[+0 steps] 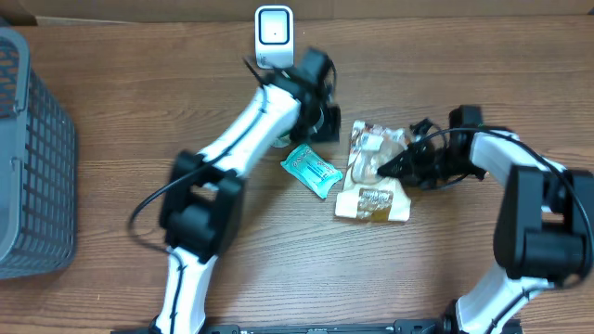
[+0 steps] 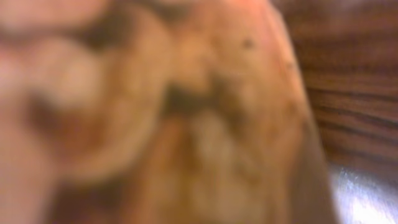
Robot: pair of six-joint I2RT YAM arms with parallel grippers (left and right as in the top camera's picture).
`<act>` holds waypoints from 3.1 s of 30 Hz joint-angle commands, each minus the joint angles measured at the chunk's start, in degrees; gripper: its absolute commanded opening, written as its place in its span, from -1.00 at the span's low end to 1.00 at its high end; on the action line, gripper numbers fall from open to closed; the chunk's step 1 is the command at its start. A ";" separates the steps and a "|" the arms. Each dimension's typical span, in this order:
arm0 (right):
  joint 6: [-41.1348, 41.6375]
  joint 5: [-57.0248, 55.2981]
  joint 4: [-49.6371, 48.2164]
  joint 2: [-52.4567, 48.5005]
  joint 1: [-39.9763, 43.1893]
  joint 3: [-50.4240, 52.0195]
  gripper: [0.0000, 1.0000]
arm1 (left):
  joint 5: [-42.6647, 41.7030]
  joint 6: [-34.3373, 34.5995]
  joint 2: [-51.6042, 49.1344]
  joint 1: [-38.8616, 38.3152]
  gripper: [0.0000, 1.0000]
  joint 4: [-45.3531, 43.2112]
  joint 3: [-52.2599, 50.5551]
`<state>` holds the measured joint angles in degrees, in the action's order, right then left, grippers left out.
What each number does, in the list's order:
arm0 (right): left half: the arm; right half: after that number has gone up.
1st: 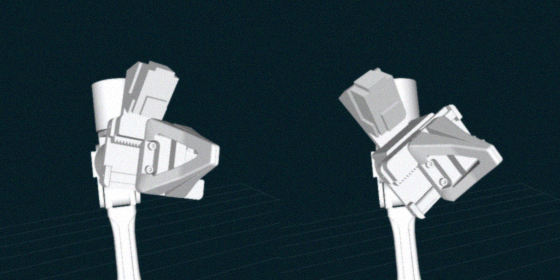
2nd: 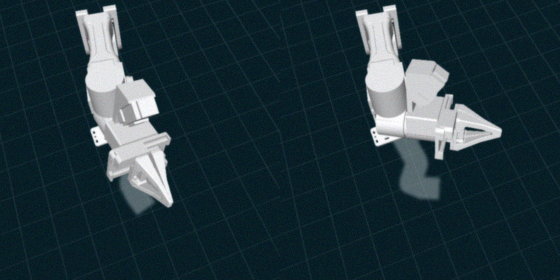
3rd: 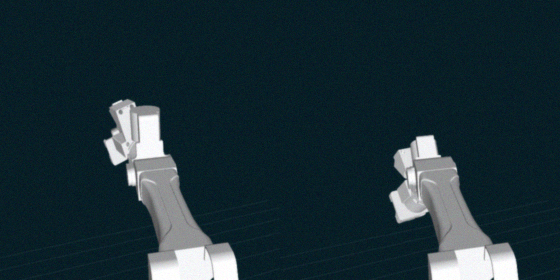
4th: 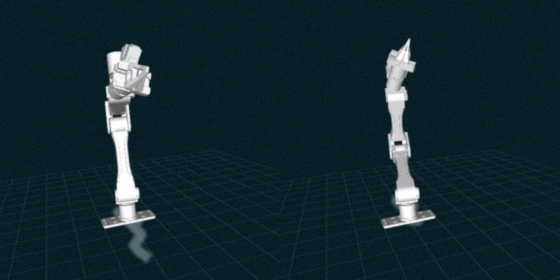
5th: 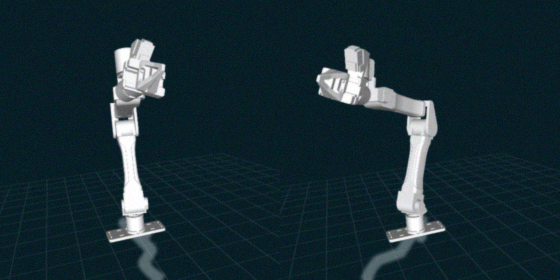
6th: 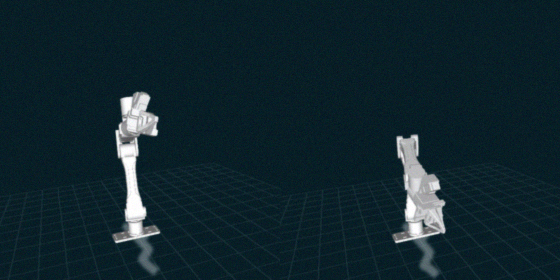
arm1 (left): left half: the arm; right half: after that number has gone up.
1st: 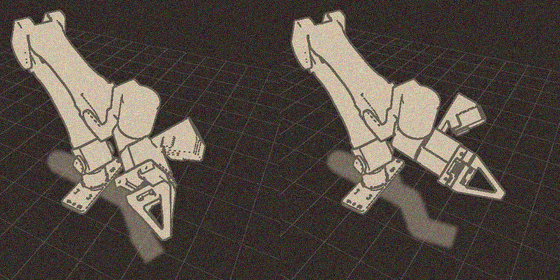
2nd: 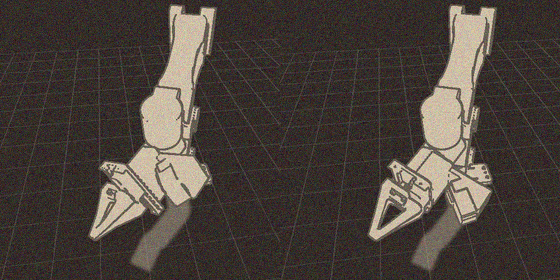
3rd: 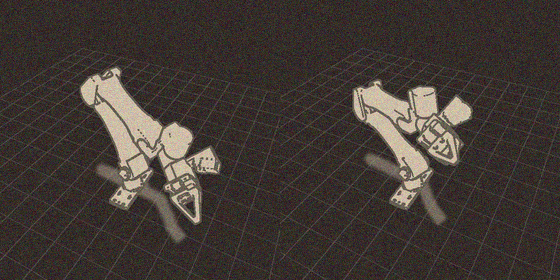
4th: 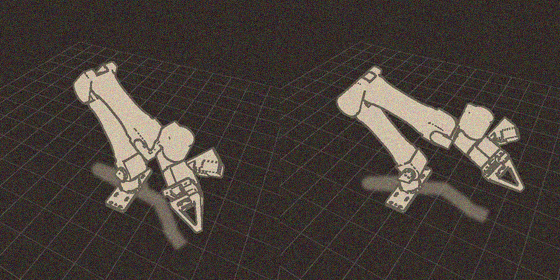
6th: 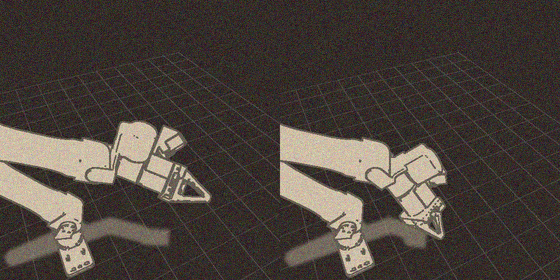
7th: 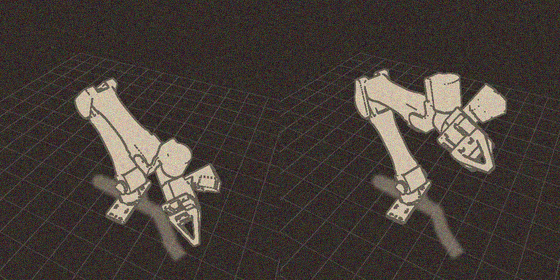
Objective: Scan the item barcode
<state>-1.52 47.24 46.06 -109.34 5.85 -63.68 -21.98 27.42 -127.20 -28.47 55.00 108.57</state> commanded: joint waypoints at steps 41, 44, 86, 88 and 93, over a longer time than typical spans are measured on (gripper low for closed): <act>2.64 -43.76 14.82 10.47 -28.13 -52.37 -0.93 | 17.94 -24.26 25.20 46.40 0.99 31.69 18.23; -1.95 -66.82 7.17 9.42 -32.61 -51.84 -0.93 | 17.97 -24.26 25.20 46.40 1.00 31.69 18.23; -49.99 -92.78 -52.85 -33.20 -37.90 -51.84 -0.92 | 17.94 -24.26 25.20 46.40 0.99 31.69 18.21; -49.96 -94.51 -53.29 -32.96 -38.32 -51.84 -0.92 | 17.94 -24.26 25.20 46.40 0.99 31.69 18.21; -46.29 -94.60 -53.09 -29.75 -38.36 -51.84 -0.92 | 17.94 -24.26 25.20 46.40 0.99 31.69 18.21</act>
<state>-51.13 -45.89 -6.42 -142.89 -32.08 -114.69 -4.21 4.21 -102.02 18.04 86.67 127.04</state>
